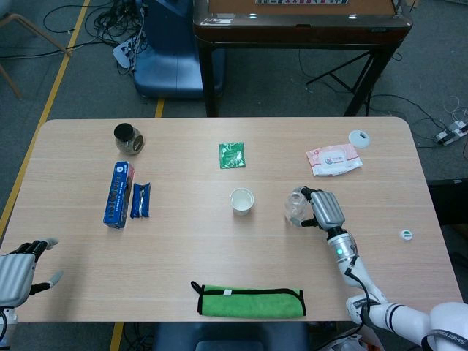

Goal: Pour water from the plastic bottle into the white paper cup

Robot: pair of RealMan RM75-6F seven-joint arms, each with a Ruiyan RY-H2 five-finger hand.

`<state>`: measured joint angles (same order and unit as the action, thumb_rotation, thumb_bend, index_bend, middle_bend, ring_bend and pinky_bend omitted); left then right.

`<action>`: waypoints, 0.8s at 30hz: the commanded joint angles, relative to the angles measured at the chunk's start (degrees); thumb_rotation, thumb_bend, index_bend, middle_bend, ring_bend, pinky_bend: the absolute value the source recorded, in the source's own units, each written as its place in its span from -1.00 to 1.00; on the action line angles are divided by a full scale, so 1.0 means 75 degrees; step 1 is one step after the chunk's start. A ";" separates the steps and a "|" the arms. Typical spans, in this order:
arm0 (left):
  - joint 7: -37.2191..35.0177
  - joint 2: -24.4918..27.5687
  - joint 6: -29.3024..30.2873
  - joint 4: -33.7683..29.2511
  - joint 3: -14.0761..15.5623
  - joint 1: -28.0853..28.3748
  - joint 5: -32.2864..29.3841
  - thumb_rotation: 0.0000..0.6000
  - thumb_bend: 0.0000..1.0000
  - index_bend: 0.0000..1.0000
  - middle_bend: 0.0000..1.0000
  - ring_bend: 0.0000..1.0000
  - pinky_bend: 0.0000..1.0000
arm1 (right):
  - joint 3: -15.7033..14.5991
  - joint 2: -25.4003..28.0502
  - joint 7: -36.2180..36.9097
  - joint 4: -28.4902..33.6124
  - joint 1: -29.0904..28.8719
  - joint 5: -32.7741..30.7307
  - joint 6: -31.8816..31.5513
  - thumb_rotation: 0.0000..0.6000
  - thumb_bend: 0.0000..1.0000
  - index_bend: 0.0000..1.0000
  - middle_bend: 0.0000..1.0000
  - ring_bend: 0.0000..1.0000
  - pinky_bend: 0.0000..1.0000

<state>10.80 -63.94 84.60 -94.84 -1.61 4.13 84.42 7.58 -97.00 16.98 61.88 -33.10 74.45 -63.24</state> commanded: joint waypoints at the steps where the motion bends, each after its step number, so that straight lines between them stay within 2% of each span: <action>1: 0.0010 -0.0011 -0.0006 0.0009 0.0001 0.0002 -0.0008 1.00 -0.67 -0.37 -0.22 -0.24 0.18 | -0.0007 -0.0070 0.0563 -0.0263 0.0147 0.0128 0.0123 1.00 -0.40 0.23 0.24 0.02 -0.08; 12: 0.0024 -0.0011 0.0005 0.0003 0.0005 0.0000 -0.0008 1.00 -0.67 -0.37 -0.22 -0.24 0.18 | 0.0064 -0.0205 0.1476 -0.0659 0.0216 0.0319 0.0341 1.00 -0.42 0.23 0.22 0.02 -0.08; 18: 0.0025 -0.0010 0.0012 0.0001 0.0004 -0.0003 -0.0013 1.00 -0.67 -0.37 -0.22 -0.24 0.18 | 0.0061 -0.0196 0.1828 -0.0760 0.0225 0.0444 0.0442 1.00 -0.58 0.22 0.07 -0.11 -0.08; 24: 0.0030 -0.0011 0.0004 0.0002 0.0005 0.0001 -0.0019 1.00 -0.67 -0.37 -0.22 -0.24 0.18 | 0.0025 -0.0128 0.2014 -0.0814 0.0223 0.0571 0.0535 1.00 -0.85 -0.04 -0.19 -0.36 -0.08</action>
<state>11.03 -64.02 84.63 -94.82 -1.58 4.13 84.28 7.79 -98.00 32.04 55.79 -31.42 78.70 -59.27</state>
